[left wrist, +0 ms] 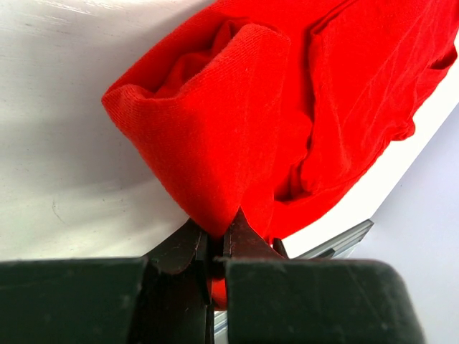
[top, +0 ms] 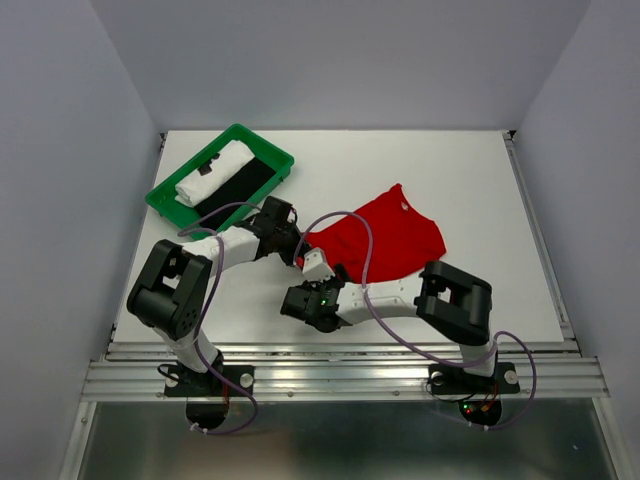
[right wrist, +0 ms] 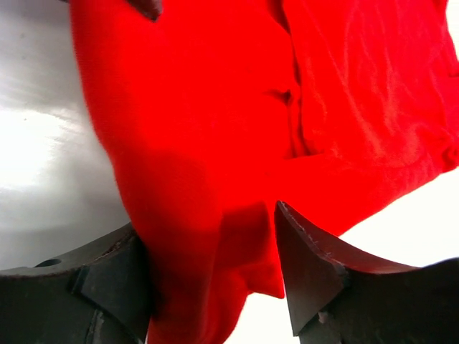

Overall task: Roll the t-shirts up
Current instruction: Roll the T-shirt to the center of the board.

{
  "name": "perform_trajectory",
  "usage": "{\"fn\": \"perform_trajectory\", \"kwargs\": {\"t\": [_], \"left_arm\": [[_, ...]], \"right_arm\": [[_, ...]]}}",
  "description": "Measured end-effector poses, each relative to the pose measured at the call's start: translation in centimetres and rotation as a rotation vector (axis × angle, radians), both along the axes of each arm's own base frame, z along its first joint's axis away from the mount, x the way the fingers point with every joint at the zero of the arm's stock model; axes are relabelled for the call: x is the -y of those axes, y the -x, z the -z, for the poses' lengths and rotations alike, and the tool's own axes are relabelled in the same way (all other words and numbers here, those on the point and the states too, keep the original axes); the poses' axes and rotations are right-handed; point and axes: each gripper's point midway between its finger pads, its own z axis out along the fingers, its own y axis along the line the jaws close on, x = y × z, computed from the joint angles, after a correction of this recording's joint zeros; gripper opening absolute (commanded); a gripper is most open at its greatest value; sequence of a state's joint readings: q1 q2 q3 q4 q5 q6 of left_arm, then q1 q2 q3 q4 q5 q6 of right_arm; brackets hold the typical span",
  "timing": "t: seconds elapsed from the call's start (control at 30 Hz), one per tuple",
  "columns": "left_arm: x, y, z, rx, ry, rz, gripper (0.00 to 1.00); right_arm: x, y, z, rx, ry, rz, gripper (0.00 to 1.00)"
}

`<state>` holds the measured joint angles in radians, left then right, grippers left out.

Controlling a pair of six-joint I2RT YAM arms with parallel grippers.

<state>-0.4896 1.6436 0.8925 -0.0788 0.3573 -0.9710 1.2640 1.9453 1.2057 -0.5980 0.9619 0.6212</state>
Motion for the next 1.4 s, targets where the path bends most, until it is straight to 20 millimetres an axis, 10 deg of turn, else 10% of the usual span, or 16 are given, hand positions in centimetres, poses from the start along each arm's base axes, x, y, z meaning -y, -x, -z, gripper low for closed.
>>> {"fn": "perform_trajectory", "kwargs": {"t": [0.37,0.93,1.2,1.4], "left_arm": [[0.0,0.0,0.0,0.000,0.000,0.001,0.00],[0.0,0.1,0.2,0.000,-0.005,0.010,0.00],[0.0,0.2,-0.3,0.039,-0.012,0.049,0.60],[-0.3,0.1,-2.2,0.117,-0.010,0.071,0.71]], "right_arm": [[1.1,0.0,-0.3,0.050,0.056,0.073,0.68],[1.2,0.8,0.7,0.051,0.083,0.086,0.11],[0.8,1.6,0.1,-0.015,-0.004,0.023,0.01],[-0.3,1.9,-1.1,-0.127,-0.172,-0.016,0.01]]}}
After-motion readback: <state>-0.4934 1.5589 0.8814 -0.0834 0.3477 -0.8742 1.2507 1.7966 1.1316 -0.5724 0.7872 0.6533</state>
